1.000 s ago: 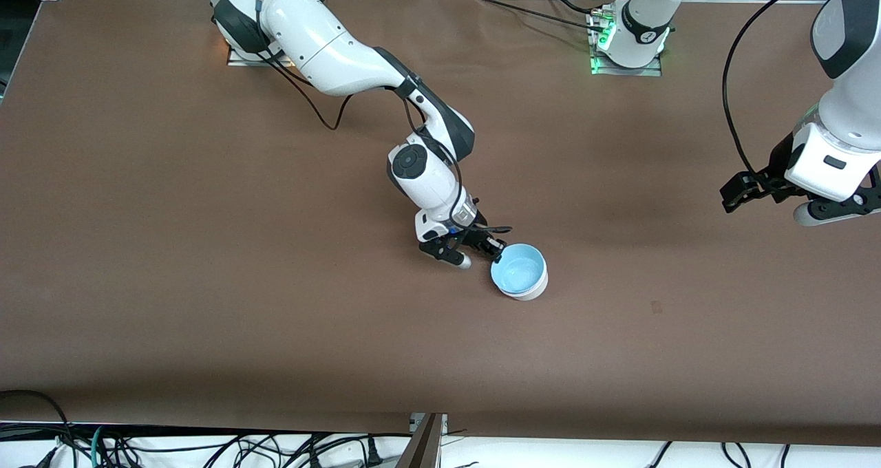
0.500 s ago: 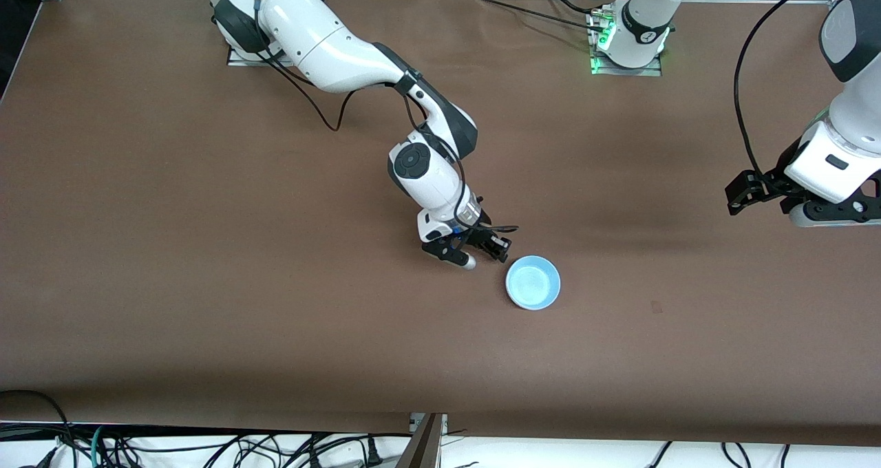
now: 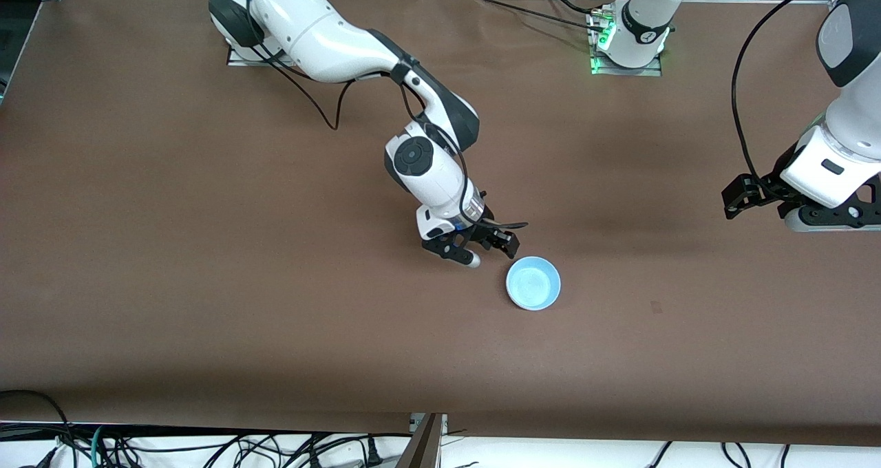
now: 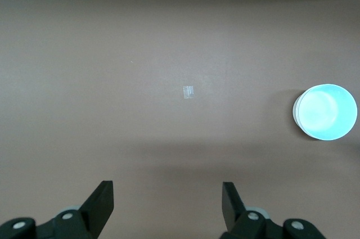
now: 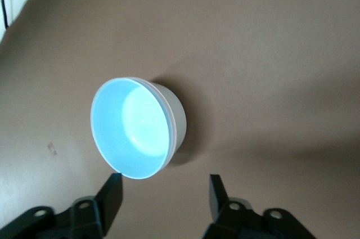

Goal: Stack pink and blue bowls on white bowl

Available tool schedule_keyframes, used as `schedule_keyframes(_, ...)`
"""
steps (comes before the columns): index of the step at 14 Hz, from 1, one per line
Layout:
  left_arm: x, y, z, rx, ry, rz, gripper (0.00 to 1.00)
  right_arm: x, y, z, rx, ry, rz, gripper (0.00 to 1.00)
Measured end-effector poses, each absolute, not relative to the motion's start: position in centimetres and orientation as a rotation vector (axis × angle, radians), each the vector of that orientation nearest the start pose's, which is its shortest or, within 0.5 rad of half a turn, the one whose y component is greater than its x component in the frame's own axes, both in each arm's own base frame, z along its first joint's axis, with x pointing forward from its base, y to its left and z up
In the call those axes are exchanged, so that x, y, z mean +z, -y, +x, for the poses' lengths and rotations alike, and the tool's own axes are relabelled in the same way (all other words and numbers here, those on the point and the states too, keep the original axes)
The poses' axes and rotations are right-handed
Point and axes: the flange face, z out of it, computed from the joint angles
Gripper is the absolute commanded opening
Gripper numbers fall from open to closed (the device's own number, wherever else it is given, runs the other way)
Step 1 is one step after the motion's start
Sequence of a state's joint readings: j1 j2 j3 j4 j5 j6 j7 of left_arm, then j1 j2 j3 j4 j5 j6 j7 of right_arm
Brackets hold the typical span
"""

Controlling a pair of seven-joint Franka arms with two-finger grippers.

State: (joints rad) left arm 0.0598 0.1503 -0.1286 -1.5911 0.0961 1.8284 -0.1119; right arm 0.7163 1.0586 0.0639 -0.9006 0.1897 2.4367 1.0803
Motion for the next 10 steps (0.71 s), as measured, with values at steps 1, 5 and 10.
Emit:
schedule_keyframes(1,55.1,3.0,61.8,-0.146,0.039,-3.071,0.86,31.4,-55.4,61.4,-0.191,-0.582,-2.609,1.0)
schedule_keyframes(5,55.1,2.9,61.8,-0.146,0.038,-3.071,0.86,38.0,-47.0,64.9,-0.124,-0.553,-2.827,1.0)
schedule_keyframes(10,55.1,2.9,61.8,-0.142,0.039,-3.071,0.87,46.8,-35.1,64.8,-0.009,-0.333,-3.034,1.0)
